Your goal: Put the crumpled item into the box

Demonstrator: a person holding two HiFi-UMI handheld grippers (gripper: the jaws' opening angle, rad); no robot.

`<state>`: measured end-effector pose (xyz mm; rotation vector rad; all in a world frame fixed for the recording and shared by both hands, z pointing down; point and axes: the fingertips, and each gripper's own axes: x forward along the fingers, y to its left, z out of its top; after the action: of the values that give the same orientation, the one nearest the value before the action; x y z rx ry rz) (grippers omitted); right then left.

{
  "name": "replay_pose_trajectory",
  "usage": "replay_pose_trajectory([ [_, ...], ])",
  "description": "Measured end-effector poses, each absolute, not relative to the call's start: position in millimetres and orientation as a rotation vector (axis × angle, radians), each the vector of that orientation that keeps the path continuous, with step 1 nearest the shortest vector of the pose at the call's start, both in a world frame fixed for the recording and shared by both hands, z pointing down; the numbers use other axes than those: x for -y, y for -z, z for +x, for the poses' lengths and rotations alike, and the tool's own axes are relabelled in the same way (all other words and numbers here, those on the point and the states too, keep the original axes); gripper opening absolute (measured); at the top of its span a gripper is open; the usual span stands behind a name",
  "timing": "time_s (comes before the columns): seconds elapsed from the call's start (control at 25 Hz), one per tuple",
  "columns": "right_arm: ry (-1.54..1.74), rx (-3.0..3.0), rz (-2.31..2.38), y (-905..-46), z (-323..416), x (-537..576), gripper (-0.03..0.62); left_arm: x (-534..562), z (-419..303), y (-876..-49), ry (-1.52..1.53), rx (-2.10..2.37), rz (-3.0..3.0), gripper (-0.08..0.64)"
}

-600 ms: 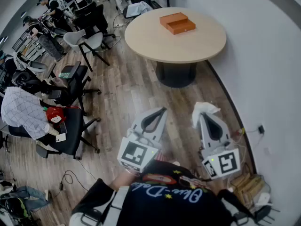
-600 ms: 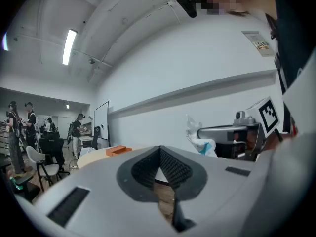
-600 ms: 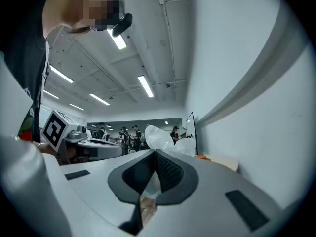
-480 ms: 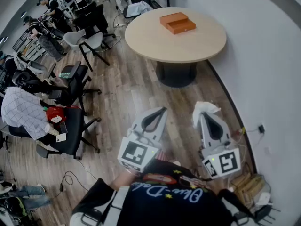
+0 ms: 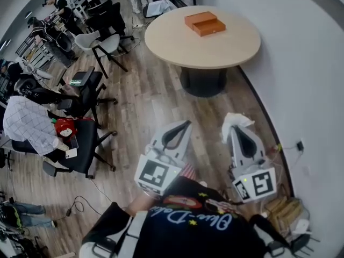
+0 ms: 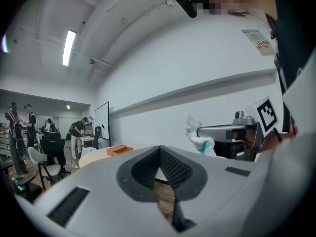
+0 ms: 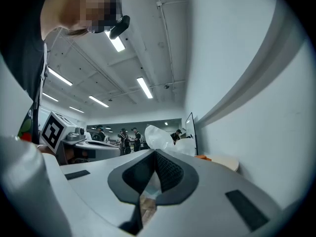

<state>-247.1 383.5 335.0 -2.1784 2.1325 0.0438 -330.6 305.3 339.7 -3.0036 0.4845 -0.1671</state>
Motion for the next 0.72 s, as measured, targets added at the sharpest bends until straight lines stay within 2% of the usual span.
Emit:
replay_pose_trajectory([
  [0.72,-0.033,-2.126,-2.188,-341,-236,-377,-0.002,-296,-320,-347,0.171,-0.478,-3.020,-0.008],
])
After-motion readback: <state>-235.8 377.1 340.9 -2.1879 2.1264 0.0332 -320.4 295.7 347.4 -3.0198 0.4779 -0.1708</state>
